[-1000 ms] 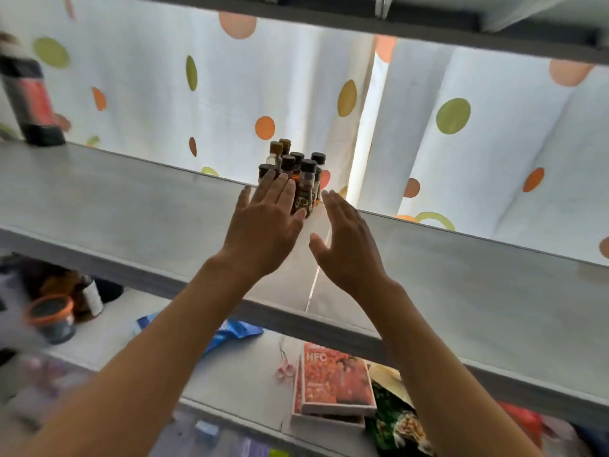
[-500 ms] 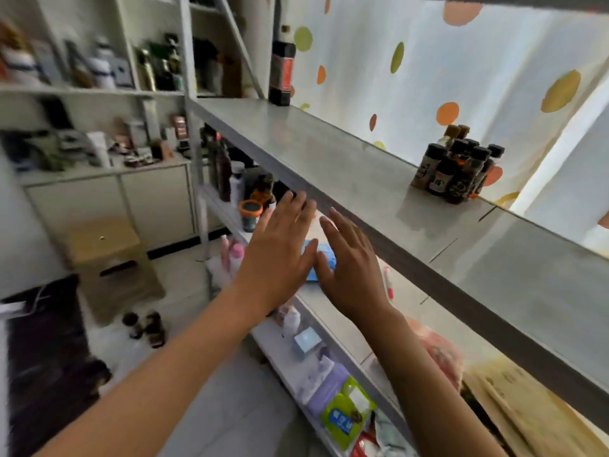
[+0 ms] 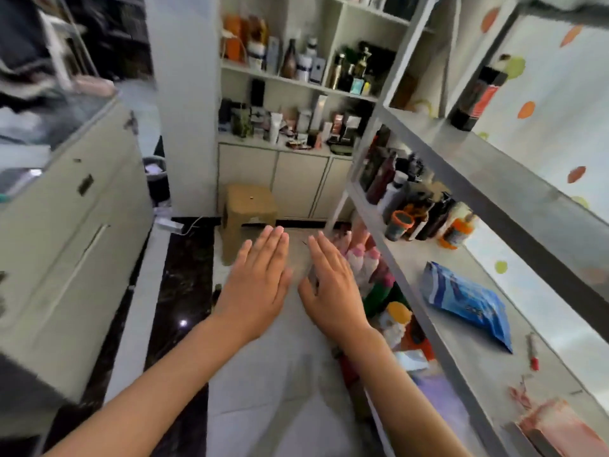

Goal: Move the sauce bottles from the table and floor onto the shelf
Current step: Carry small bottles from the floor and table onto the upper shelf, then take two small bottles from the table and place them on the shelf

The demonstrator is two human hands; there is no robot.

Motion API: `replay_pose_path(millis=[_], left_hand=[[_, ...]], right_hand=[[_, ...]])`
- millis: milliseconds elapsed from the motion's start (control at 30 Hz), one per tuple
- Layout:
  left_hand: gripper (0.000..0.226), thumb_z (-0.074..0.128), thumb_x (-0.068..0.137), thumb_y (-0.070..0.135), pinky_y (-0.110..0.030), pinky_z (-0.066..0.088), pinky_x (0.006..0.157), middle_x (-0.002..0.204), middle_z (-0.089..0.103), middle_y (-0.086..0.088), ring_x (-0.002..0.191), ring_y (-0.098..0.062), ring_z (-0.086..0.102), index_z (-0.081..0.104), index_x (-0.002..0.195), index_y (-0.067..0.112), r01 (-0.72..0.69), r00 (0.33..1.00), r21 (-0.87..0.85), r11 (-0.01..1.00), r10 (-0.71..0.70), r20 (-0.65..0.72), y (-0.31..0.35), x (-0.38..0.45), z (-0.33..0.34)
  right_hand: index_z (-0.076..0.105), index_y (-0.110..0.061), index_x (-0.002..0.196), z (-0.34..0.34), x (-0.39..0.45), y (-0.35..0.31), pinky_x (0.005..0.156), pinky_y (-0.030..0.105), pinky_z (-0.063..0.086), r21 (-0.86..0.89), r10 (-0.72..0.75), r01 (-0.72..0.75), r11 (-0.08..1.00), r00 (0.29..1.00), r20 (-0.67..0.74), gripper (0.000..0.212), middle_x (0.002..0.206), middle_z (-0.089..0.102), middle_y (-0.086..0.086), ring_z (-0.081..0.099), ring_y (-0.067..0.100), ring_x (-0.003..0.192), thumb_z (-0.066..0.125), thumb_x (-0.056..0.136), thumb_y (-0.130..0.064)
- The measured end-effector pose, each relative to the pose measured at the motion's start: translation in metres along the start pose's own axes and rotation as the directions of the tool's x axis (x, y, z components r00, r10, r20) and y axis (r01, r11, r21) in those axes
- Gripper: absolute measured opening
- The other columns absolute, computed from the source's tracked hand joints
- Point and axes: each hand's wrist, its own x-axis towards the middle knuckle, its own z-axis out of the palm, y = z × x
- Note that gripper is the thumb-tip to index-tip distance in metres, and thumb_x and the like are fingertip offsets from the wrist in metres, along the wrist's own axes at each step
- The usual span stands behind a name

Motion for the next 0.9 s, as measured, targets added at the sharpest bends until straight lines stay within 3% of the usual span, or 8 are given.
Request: replay_pose_path(millis=[133, 333, 533, 667, 900], left_hand=[[0.061, 0.013, 0.101, 0.041, -0.036, 0.003, 0.121, 0.161, 0.007, -0.003, 0.149, -0.013, -0.003, 0.010, 0.153, 0.010, 0.203, 0.979, 0.002, 0.979, -0.203, -0.016, -0.091, -0.054, -0.035], [0.059, 0.019, 0.103, 0.040, -0.029, -0.012, 0.116, 0.155, -0.015, 0.006, 0.142, -0.005, -0.022, -0.004, 0.152, 0.018, 0.421, 0.906, 0.013, 0.907, -0.420, -0.056, -0.182, -0.134, -0.088], [0.059, 0.024, 0.104, 0.037, -0.030, -0.008, 0.119, 0.163, 0.003, -0.002, 0.145, -0.007, -0.014, 0.007, 0.154, 0.013, 0.592, 0.798, -0.012, 0.806, -0.588, -0.132, -0.269, -0.206, -0.139], [0.065, 0.013, 0.098, 0.046, -0.031, -0.001, 0.120, 0.162, 0.008, -0.002, 0.145, -0.005, -0.008, 0.010, 0.155, 0.015, 0.684, 0.704, -0.047, 0.728, -0.676, -0.216, -0.312, -0.248, -0.170], [0.058, 0.031, 0.103, 0.035, -0.033, 0.009, 0.121, 0.161, 0.013, -0.001, 0.146, -0.005, -0.001, 0.018, 0.153, 0.010, 0.812, 0.520, -0.102, 0.574, -0.792, -0.319, -0.380, -0.305, -0.202]], right_hand=[[0.020, -0.018, 0.157, 0.061, 0.022, -0.084, 0.117, 0.018, 0.000, 0.045, -0.109, 0.105, 0.993, 0.988, 0.109, 0.068, 0.165, 0.014, 0.001, 0.009, 0.013, 0.151, 0.052, 0.097, -0.023], [0.025, -0.017, 0.156, 0.143, 0.048, -0.202, 0.123, 0.031, 0.014, 0.117, -0.268, 0.249, 0.961, 0.944, 0.193, 0.067, 0.164, 0.019, 0.003, 0.015, 0.016, 0.151, 0.055, 0.096, -0.025], [0.035, -0.012, 0.152, 0.208, 0.057, -0.321, 0.123, 0.034, 0.018, 0.223, -0.427, 0.378, 0.898, 0.870, 0.245, 0.064, 0.161, 0.027, 0.008, 0.023, 0.021, 0.149, 0.059, 0.093, -0.022], [0.036, -0.012, 0.151, 0.238, 0.056, -0.386, 0.121, 0.030, 0.016, 0.312, -0.524, 0.440, 0.842, 0.807, 0.273, 0.062, 0.160, 0.030, 0.008, 0.025, 0.022, 0.148, 0.059, 0.093, -0.020], [0.038, -0.011, 0.150, 0.291, 0.066, -0.471, 0.122, 0.034, 0.020, 0.429, -0.666, 0.527, 0.733, 0.685, 0.296, 0.061, 0.159, 0.032, 0.009, 0.026, 0.022, 0.148, 0.057, 0.093, -0.020]])
